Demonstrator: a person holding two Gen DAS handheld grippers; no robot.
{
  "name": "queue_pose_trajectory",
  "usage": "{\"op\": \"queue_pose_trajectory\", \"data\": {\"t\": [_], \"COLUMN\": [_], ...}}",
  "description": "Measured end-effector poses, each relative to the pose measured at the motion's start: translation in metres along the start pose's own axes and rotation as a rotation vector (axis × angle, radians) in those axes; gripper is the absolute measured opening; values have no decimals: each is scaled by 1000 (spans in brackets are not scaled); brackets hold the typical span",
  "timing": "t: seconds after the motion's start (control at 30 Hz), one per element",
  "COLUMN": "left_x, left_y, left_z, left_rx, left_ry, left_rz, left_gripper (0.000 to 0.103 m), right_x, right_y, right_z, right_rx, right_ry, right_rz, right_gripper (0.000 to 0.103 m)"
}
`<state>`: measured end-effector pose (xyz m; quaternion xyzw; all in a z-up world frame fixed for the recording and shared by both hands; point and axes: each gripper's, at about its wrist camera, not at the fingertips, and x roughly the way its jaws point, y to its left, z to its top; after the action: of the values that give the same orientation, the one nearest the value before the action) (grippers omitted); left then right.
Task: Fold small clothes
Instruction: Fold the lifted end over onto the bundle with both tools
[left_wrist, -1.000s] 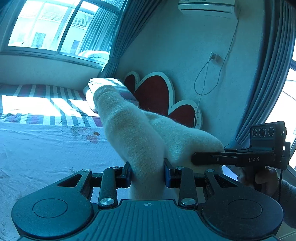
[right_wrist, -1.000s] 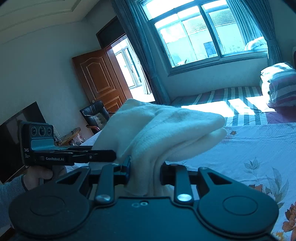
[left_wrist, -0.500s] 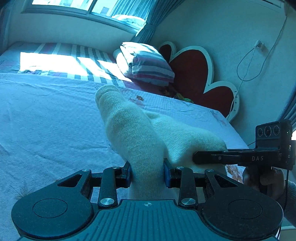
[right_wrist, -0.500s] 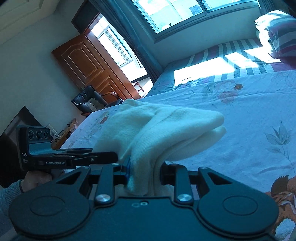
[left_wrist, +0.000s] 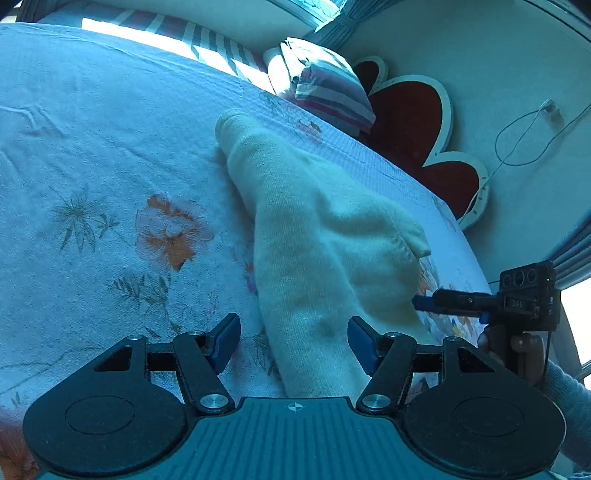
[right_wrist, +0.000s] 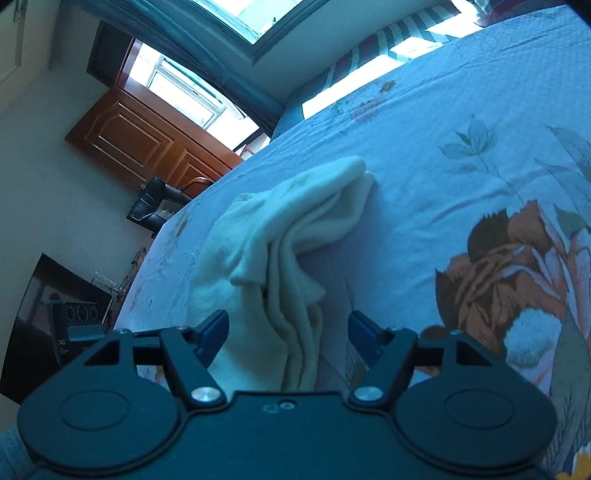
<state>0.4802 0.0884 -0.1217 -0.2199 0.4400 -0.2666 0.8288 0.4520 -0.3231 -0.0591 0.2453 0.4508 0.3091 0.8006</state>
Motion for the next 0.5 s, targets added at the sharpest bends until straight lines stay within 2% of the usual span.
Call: {"op": "queue_pose_trajectory", "data": {"t": [0.03,0.13,0.17,0.2,0.27,0.3,0.43,0.5], "left_x": [4,20,29,33,39,38,18,14], "left_y": [3,4,2,-1,-5,-9,-36,-43], "left_z": [0,1,1,1,1,1,2,-5], "left_rx": [-33,-107,-116,-120,-132,-129,-87,-76], "left_ry": [0,28,49,68,93,96,115,148], "left_rz": [-29,-111,-125,-117,-95,-91,-72,-46], "left_gripper": [63,62,52,36,23,20,19,19], "right_x": [2,10,15,20,29,33,14,1], "right_y": [-2,-3,-3,-3,4,5,19,30], "right_z": [-4,-9,-8,-8,-9,-9,-16,-24], "right_rx": [6,13,35,54,52,68,151,175], "right_ry": [15,19,36,66,92,115,90,87], "right_rz": [-1,37,63,93,77,59,104,66], "right_gripper": [64,64,63,58,41,13,12,12]}}
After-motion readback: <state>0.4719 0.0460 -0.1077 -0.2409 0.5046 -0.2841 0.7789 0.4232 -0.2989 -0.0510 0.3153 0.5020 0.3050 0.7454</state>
